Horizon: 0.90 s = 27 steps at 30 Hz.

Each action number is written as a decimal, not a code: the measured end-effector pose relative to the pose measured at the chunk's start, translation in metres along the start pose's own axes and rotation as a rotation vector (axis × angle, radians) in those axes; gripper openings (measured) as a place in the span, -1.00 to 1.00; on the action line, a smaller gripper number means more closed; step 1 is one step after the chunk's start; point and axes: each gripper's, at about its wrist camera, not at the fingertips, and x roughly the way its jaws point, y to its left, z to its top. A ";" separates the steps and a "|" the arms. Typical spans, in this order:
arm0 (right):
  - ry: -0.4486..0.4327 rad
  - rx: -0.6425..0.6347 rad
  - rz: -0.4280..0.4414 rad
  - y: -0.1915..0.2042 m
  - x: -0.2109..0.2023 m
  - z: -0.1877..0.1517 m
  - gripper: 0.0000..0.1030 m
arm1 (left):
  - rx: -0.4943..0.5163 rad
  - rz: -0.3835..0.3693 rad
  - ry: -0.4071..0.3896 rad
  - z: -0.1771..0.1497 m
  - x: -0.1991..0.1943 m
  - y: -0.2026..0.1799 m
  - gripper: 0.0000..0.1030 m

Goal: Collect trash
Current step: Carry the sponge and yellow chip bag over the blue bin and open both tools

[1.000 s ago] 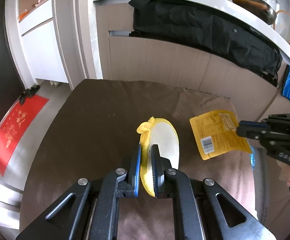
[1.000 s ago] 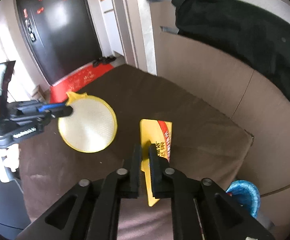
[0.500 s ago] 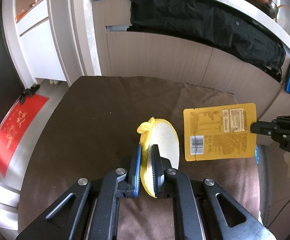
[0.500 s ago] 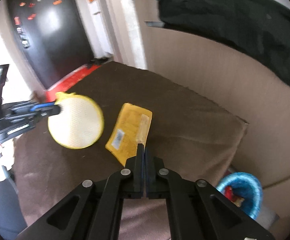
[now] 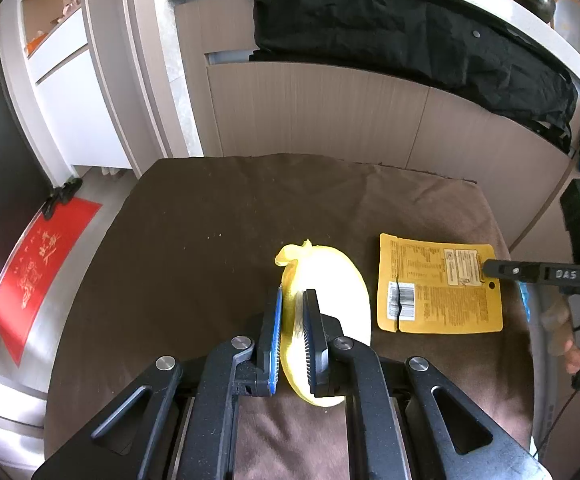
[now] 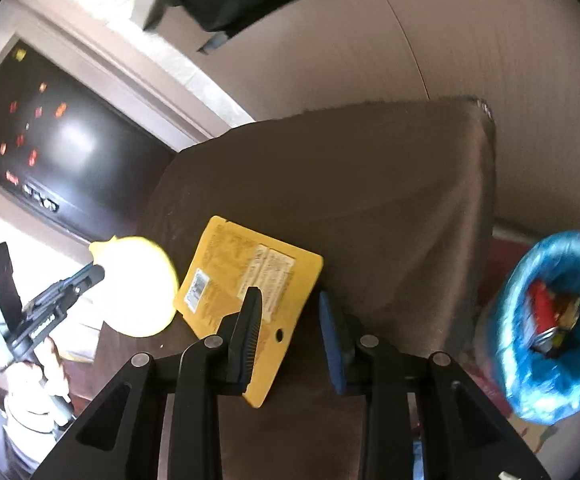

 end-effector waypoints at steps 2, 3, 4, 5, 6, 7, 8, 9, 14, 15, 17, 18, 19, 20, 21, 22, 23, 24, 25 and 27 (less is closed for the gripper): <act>0.001 0.019 0.023 -0.004 0.007 0.000 -0.45 | -0.003 0.003 -0.002 -0.001 0.000 -0.002 -0.80; -0.020 0.022 0.035 -0.002 0.009 0.000 -0.46 | -0.004 0.004 -0.003 -0.001 -0.001 -0.002 -0.80; -0.027 0.017 0.032 0.000 0.011 0.001 -0.76 | -0.009 -0.001 -0.007 0.000 -0.002 -0.002 -0.80; -0.029 0.005 0.029 0.003 0.012 0.003 -0.92 | -0.013 -0.009 -0.008 0.000 -0.005 -0.003 -0.80; -0.035 -0.026 0.018 0.011 0.010 0.003 -0.93 | -0.011 -0.013 -0.009 0.000 -0.007 -0.004 -0.81; -0.052 -0.049 0.004 0.016 0.006 0.004 -0.94 | 0.001 -0.011 -0.018 0.002 -0.012 -0.008 -0.81; -0.080 -0.083 -0.017 0.025 -0.002 0.004 -0.96 | 0.012 -0.008 -0.026 0.004 -0.017 -0.011 -0.81; -0.107 -0.117 -0.038 0.034 -0.013 0.004 -0.96 | 0.025 -0.007 -0.042 0.006 -0.024 -0.018 -0.81; -0.227 -0.167 -0.088 0.053 -0.083 0.007 -0.97 | 0.058 -0.050 -0.105 0.021 -0.061 -0.054 -0.81; -0.256 -0.176 -0.114 0.055 -0.102 0.006 -0.97 | 0.075 -0.064 -0.120 0.024 -0.069 -0.068 -0.81; -0.301 -0.195 -0.168 0.051 -0.138 0.000 -0.97 | 0.102 -0.094 -0.146 0.029 -0.080 -0.095 -0.81; -0.328 -0.211 -0.210 0.049 -0.159 -0.005 -0.97 | 0.118 -0.119 -0.160 0.032 -0.086 -0.115 -0.81; -0.342 -0.218 -0.243 0.047 -0.172 -0.008 -0.97 | 0.131 -0.138 -0.165 0.034 -0.088 -0.129 -0.81; -0.355 -0.226 -0.293 0.042 -0.192 -0.014 -0.97 | 0.146 -0.162 -0.169 0.036 -0.090 -0.149 -0.81; -0.362 -0.228 -0.324 0.036 -0.207 -0.020 -0.97 | 0.158 -0.184 -0.171 0.037 -0.091 -0.166 -0.81; -0.367 -0.225 -0.352 0.028 -0.222 -0.024 -0.97 | 0.172 -0.209 -0.168 0.038 -0.089 -0.188 -0.81; -0.372 -0.220 -0.376 0.020 -0.233 -0.027 -0.97 | 0.185 -0.233 -0.159 0.038 -0.086 -0.207 -0.81; -0.380 -0.210 -0.408 0.010 -0.250 -0.034 -0.97 | 0.196 -0.254 -0.148 0.037 -0.081 -0.226 -0.81; -0.385 -0.201 -0.430 0.002 -0.262 -0.039 -0.97 | 0.208 -0.274 -0.132 0.035 -0.075 -0.246 -0.81; -0.390 -0.172 -0.472 -0.020 -0.284 -0.047 -0.97 | 0.226 -0.313 -0.087 0.029 -0.054 -0.285 -0.81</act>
